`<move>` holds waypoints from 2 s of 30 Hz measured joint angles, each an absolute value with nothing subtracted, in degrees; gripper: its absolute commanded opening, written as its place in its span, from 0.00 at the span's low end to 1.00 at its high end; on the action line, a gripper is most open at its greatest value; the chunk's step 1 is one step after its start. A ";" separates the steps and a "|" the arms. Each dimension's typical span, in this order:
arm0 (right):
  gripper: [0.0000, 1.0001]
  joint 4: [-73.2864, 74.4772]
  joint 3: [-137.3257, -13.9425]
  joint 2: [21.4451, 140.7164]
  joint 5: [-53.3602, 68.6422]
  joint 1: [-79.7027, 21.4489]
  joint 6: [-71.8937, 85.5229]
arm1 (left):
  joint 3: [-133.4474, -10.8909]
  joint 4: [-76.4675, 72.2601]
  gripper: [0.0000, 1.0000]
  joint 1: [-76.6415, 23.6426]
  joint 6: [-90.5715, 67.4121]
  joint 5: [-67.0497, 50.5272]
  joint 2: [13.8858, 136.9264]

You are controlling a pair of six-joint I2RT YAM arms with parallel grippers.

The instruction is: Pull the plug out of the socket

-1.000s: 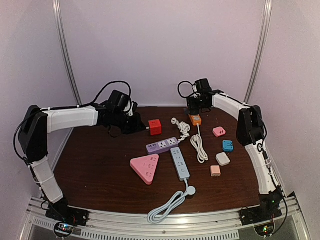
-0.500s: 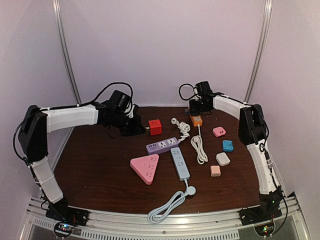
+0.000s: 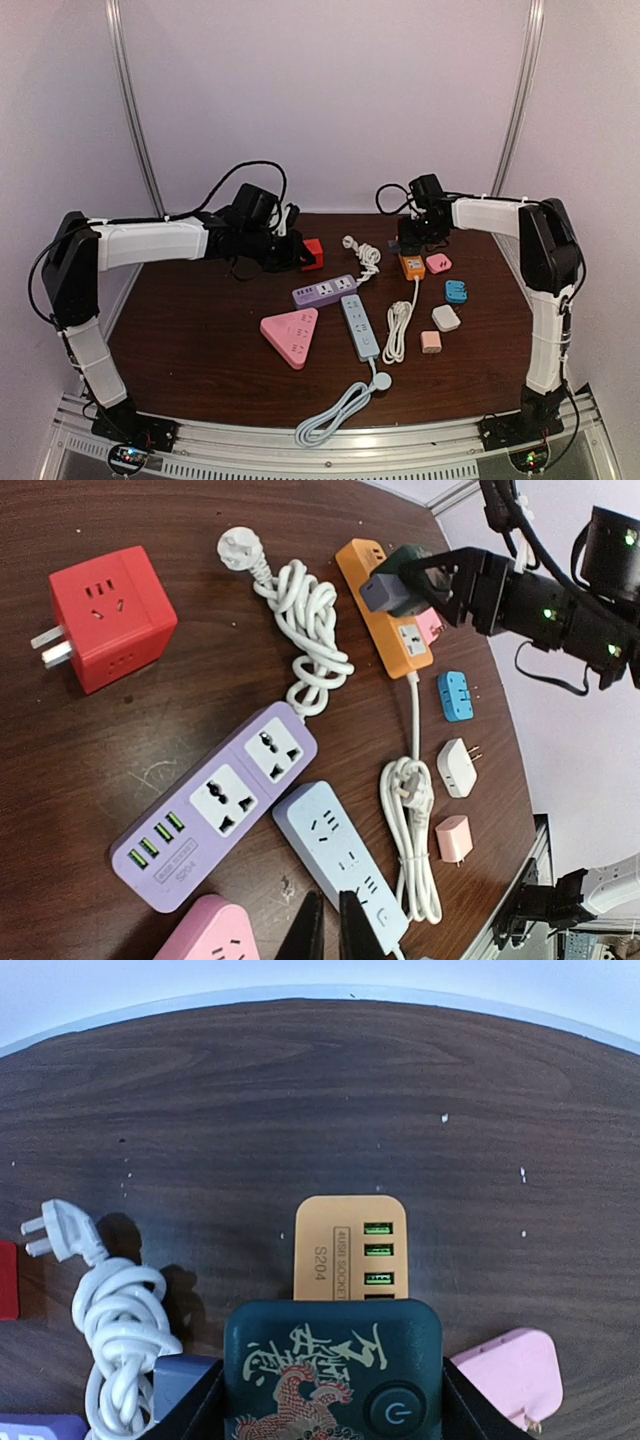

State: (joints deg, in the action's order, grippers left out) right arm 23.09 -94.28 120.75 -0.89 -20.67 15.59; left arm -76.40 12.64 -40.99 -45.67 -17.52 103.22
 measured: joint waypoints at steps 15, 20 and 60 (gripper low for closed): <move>0.42 17.41 -71.66 104.60 0.86 -26.26 18.04 | -80.03 1.04 0.11 -46.39 -51.03 -18.44 115.90; 0.43 16.80 -67.05 100.27 2.81 -26.65 18.83 | -83.42 -1.74 0.12 -47.35 -50.92 -19.22 119.02; 0.43 10.52 -62.24 94.72 2.42 -33.10 26.13 | -84.36 -27.64 0.47 -48.49 -80.14 -27.07 129.60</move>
State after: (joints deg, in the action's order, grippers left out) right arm 10.52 -62.24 94.72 2.42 -33.10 26.13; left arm -84.36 -27.64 -48.49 -80.14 -27.07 129.60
